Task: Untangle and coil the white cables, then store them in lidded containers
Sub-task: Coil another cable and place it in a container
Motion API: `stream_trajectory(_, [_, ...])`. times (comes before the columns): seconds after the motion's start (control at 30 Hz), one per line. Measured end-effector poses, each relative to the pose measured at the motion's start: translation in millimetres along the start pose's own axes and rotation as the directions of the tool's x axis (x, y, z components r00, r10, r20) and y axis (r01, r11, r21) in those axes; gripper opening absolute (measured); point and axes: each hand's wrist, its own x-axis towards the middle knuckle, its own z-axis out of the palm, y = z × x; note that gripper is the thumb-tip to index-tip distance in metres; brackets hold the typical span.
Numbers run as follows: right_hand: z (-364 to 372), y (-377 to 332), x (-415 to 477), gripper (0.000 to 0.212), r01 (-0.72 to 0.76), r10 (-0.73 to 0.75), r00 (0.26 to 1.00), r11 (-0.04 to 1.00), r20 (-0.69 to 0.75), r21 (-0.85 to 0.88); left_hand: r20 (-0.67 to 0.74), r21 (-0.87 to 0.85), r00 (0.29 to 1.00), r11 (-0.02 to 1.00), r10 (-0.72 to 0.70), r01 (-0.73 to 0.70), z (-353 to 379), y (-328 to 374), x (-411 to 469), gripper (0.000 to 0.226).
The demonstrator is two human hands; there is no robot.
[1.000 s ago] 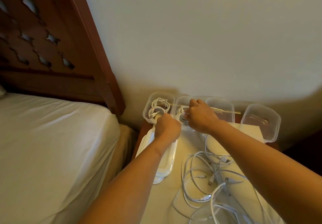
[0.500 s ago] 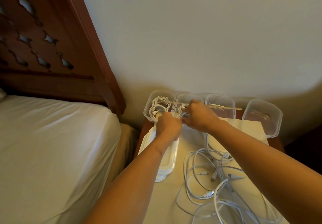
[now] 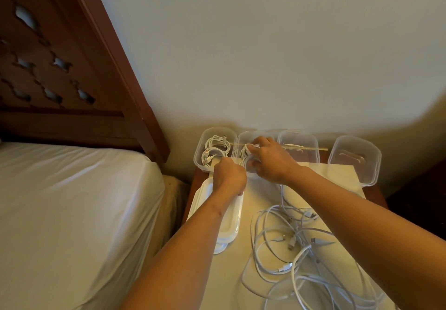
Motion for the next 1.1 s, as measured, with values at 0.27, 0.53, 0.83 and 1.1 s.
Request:
stream_trajectory(0.27, [-53.4, 6.6, -111.5, 0.028, -0.244, 0.255, 0.966, 0.952, -0.039, 0.184, -0.103, 0.248, 0.942, 0.925, 0.32, -0.287, -25.2, 10.9, -46.8, 0.027])
stream_trajectory(0.53, [-52.7, 0.5, -222.1, 0.041, -0.431, 0.395, 0.888, 0.893, 0.234, 0.131, 0.53, 0.224, 0.685, 0.696, 0.499, -0.682, 18.9, 5.6, -114.7, 0.031])
stream_trajectory(0.83, [-31.1, -10.2, -255.4, 0.022, -0.201, 0.479, 0.864, 0.613, -0.157, 0.764, 0.246, -0.139, 0.688, 0.728, 0.682, -0.672, 29.6, 22.2, -156.7, 0.018])
stream_trajectory(1.1, [-16.7, -1.3, -284.5, 0.031, -0.235, 0.502, 0.854, 0.606, -0.136, 0.76, -0.185, -0.48, 0.71, 0.568, 0.679, -0.669, -2.5, 73.4, -201.7, 0.028])
